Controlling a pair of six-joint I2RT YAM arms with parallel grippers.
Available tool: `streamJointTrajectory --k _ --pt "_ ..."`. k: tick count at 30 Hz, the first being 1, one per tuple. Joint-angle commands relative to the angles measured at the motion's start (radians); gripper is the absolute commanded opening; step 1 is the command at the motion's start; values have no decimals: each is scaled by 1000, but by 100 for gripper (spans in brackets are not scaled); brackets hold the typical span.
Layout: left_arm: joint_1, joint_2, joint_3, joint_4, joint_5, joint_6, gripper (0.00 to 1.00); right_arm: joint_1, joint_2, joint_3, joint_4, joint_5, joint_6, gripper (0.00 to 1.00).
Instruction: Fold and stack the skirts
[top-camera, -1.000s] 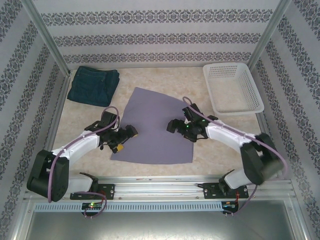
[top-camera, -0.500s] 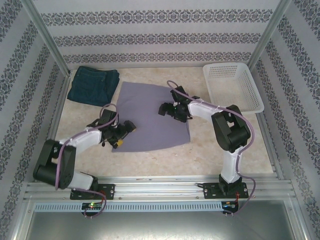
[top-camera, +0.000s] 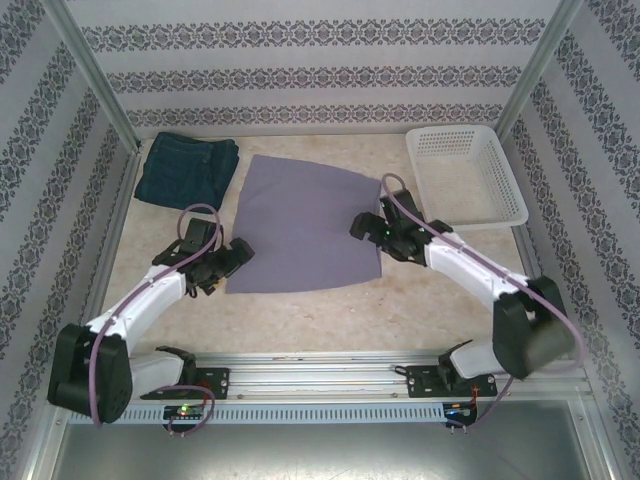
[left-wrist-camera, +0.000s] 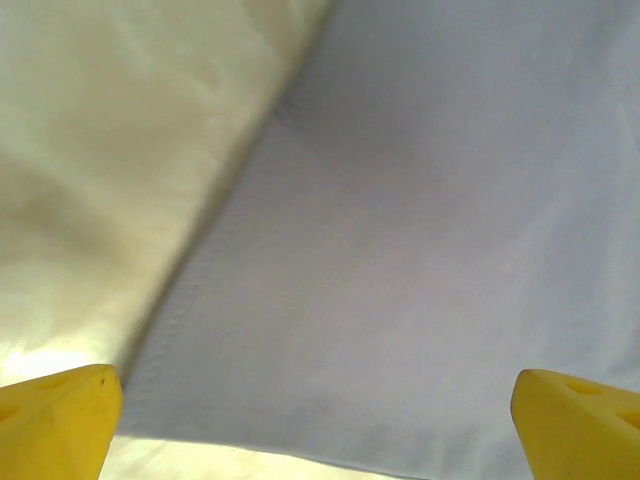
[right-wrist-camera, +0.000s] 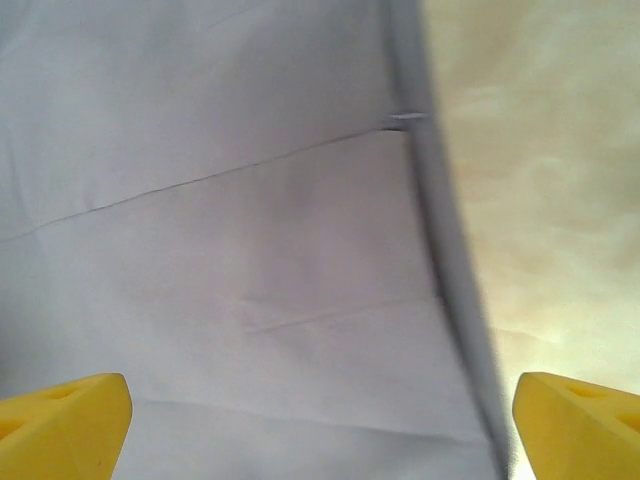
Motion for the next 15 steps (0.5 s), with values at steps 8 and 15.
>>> streamJointTrajectory --k 8,15 --pt "25 -108 -169 -36 -1 -174 67 -87 -121 -213 64 -60 143 98" --pt "26 10 -193 137 101 -242 48 -86 -104 -191 77 -75 125 98"
